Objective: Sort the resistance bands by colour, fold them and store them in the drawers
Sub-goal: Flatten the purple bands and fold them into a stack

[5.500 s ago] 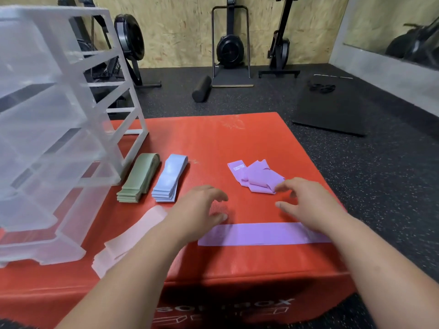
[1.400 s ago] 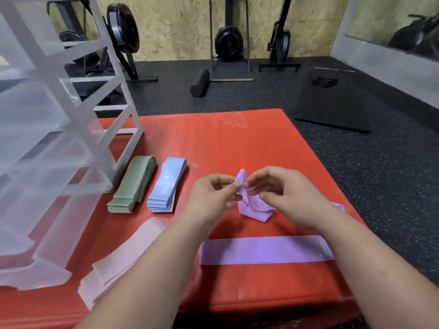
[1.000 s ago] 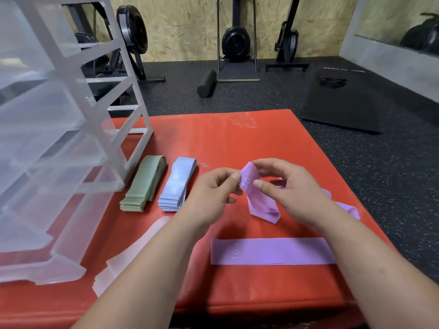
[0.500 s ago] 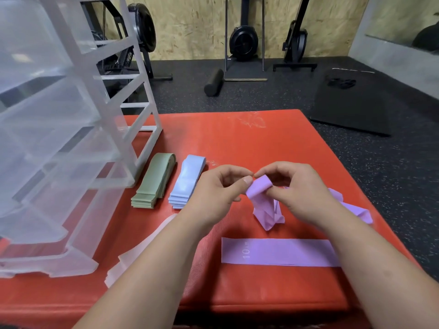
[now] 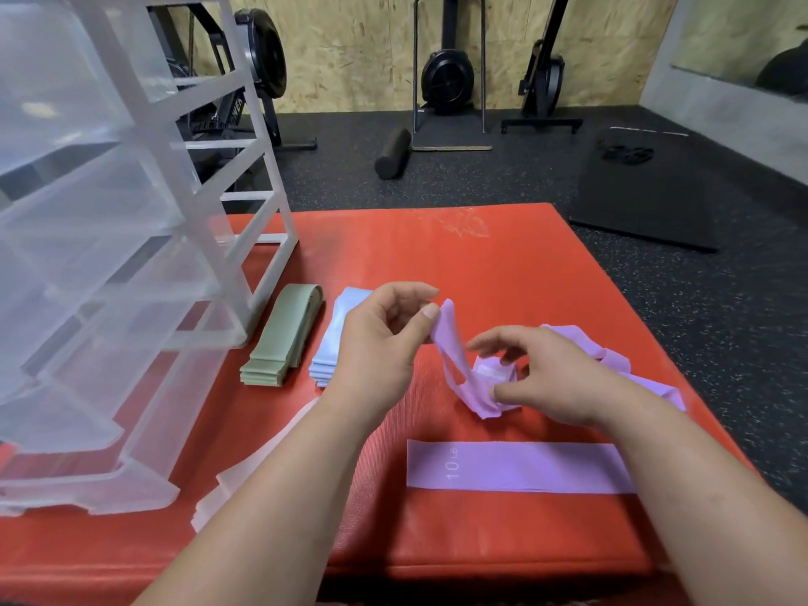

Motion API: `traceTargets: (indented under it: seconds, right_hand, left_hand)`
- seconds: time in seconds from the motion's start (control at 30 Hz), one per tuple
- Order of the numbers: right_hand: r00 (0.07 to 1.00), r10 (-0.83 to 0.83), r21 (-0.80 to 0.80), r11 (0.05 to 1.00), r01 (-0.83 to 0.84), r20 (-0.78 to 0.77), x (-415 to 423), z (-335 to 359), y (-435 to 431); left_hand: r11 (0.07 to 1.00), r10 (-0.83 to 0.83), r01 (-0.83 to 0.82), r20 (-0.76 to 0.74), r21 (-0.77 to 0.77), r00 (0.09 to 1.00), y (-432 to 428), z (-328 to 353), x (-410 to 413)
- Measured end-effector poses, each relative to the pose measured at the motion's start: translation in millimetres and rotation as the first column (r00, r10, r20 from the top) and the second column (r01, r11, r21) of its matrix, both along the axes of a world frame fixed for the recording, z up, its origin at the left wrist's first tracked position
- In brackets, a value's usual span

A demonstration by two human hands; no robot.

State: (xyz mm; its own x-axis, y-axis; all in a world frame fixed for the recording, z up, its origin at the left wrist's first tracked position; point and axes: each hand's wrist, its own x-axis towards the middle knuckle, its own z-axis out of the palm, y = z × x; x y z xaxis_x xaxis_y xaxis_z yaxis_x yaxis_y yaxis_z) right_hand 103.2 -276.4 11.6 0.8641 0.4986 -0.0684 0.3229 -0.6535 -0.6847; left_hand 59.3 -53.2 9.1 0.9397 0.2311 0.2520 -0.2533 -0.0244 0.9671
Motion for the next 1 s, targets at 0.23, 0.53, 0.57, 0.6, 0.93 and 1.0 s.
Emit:
traceTargets:
  seconds: [0.23,0.53,0.57,0.6,0.93,1.0]
  right_hand:
    - [0.999,0.024,0.442,0.897,-0.001,-0.046,-7.2,12.5,23.1]
    - [0.984,-0.084,0.406,0.914,0.013,0.156,-7.2,11.9,30.2]
    - [0.984,-0.088,0.397,0.918,0.019,0.156,-8.0,11.5,30.3]
    - [0.984,-0.087,0.389,0.921,0.019,0.157,-8.7,11.2,30.1]
    - [0.977,-0.041,-0.024,0.999,0.047,0.208,-5.8,2.2,-24.0]
    - [0.977,-0.061,-0.031,0.997,0.069,0.206,-8.2,5.6,-37.0]
  left_hand:
    - [0.994,-0.085,0.084,0.017,0.064,0.996,-3.2,7.4,-4.7]
    - [0.952,-0.126,0.127,-0.020,0.278,0.992,0.4,9.0,-10.6]
    - [0.936,-0.113,0.108,-0.007,0.335,0.994,1.6,9.0,-10.5]
    - [0.921,-0.092,0.081,0.010,0.381,0.996,3.5,9.1,-10.4]
    - [0.978,0.128,-0.142,0.093,0.154,0.987,30.9,30.4,-22.1]
    - [0.984,0.136,-0.141,0.050,0.107,0.989,34.2,31.5,-28.9]
